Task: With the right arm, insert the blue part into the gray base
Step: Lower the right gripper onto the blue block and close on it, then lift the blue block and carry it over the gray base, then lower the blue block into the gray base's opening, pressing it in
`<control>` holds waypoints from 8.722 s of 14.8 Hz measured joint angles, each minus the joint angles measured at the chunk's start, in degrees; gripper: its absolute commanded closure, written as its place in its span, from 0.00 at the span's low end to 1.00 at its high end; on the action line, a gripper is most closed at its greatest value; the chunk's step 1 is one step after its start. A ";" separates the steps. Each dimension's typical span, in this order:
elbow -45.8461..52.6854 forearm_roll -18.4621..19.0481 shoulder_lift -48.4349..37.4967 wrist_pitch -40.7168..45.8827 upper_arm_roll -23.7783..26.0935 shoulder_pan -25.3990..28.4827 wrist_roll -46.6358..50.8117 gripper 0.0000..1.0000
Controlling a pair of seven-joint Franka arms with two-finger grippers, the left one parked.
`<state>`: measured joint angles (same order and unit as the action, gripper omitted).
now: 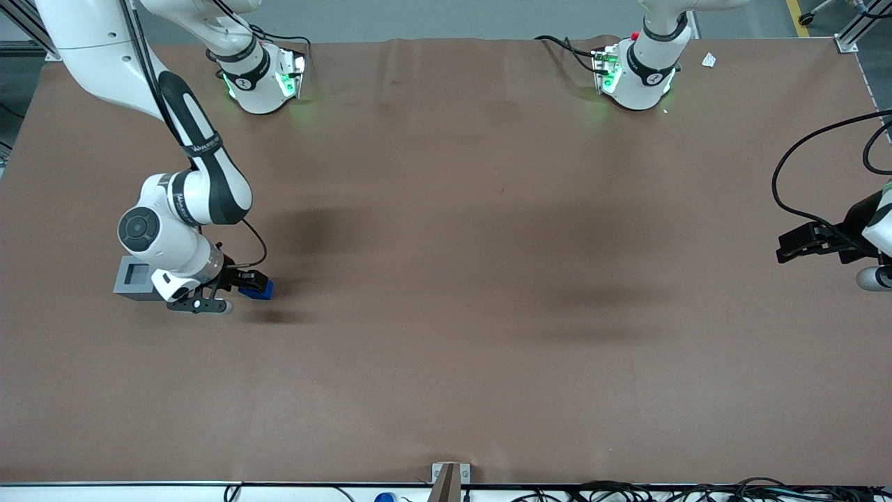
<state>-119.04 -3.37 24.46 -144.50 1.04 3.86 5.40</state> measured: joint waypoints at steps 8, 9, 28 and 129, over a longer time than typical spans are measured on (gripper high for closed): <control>-0.34 -0.04 0.01 0.00 0.02 0.01 0.21 0.69; -0.34 -0.04 0.01 0.00 0.02 0.01 0.21 0.73; 5.81 0.10 -8.44 15.25 -1.49 -10.03 -5.62 0.91; 3.77 3.35 -6.31 10.79 -1.40 -22.51 -23.50 0.92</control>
<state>-115.27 -0.02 18.15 -133.71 -0.36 -18.66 -18.10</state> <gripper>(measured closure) 0.489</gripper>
